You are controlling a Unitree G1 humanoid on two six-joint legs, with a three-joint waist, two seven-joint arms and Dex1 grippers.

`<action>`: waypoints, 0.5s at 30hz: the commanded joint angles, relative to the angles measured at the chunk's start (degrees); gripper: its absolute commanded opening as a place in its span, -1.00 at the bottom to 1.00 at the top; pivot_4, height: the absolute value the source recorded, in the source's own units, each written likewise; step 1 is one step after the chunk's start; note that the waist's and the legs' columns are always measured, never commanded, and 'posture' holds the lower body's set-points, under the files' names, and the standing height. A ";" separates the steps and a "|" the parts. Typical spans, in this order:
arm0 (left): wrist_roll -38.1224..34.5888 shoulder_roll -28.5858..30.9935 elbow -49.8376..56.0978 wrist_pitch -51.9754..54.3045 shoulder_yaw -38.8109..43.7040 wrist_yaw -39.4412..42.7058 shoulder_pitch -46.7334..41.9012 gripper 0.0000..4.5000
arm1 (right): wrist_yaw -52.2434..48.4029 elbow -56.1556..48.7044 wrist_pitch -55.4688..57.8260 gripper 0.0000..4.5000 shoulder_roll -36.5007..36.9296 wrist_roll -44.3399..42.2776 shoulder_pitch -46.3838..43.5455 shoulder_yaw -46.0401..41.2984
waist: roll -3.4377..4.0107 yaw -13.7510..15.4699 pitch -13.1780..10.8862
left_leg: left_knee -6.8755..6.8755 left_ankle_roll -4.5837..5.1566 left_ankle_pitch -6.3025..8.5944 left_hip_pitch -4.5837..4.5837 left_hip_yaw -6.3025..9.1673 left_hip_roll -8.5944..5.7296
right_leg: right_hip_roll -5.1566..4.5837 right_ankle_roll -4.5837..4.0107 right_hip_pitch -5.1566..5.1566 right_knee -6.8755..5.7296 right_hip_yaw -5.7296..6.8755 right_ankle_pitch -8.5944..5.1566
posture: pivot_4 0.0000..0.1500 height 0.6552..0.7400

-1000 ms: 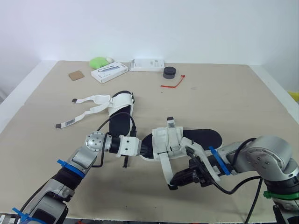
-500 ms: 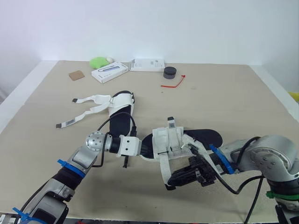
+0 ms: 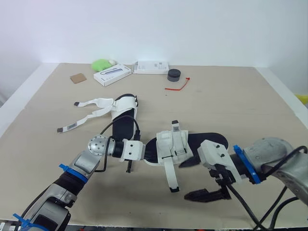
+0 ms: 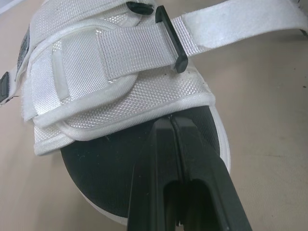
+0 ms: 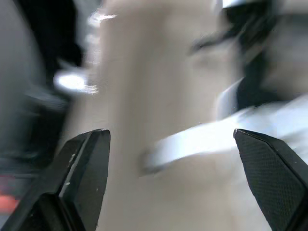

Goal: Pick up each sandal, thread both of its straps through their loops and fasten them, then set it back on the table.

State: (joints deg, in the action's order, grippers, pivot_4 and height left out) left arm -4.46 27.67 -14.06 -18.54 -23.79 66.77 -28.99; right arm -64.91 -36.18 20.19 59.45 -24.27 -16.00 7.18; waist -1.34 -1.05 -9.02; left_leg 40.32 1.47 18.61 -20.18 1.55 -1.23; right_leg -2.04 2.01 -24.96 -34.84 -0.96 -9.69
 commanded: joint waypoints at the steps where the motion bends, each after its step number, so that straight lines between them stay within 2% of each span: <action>1: 4.38 0.73 -4.02 1.59 -2.60 0.96 1.69 -1.00 | -0.01 9.24 -32.72 0.99 -4.06 15.93 -1.41 1.96 | 0.00 -0.01 0.00 | 0.00 -0.01 0.00 0.00 -0.02 0.00 | 0.00 0.00 -0.01 0.00 0.00 0.00 | 1.00 1.00; 3: 4.34 0.78 -3.92 1.61 -2.59 0.98 1.71 -1.00 | 0.91 14.77 -47.71 0.99 -6.01 22.15 -2.95 3.44 | 0.02 -0.01 -0.02 | 0.00 -0.05 -0.01 0.01 -0.02 -0.01 | 0.01 -0.01 0.00 -0.01 -0.02 0.00 | 1.00 1.00; 7: 4.33 1.25 -3.41 1.64 -2.59 0.99 2.20 -1.00 | 2.37 25.14 -70.48 0.99 -6.31 31.23 -3.59 7.07 | -0.01 0.00 -0.02 | -0.01 -0.11 -0.02 0.01 -0.02 -0.05 | 0.00 -0.10 0.01 -0.02 -0.10 0.01 | 1.00 1.00; 11: 4.34 1.56 -3.06 1.73 -2.56 1.02 2.56 -1.00 | 4.87 29.35 -78.39 0.99 -6.80 33.15 -4.45 8.54 | 0.00 0.01 -0.03 | -0.02 -0.10 -0.01 0.09 -0.09 -0.06 | 0.00 -0.22 0.02 -0.07 -0.16 -0.02 | 1.00 1.00; 15: 4.39 1.65 -2.85 1.86 -2.51 1.06 2.65 -1.00 | 7.25 30.92 -80.45 0.99 -8.07 36.11 -6.39 9.52 | 0.00 0.01 -0.03 | -0.02 -0.10 -0.02 0.22 -0.17 -0.01 | 0.04 -0.55 0.06 -0.14 -0.19 -0.07 | 1.00 1.00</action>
State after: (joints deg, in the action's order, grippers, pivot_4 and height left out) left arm -4.45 27.98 -13.92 -18.81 -23.64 66.63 -28.61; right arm -59.05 -5.27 -59.40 51.91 11.27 -20.89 16.31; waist -1.35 -1.04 -9.05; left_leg 40.30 1.38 18.59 -19.89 1.36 -1.23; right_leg -1.99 1.42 -24.86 -34.99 -1.16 -9.77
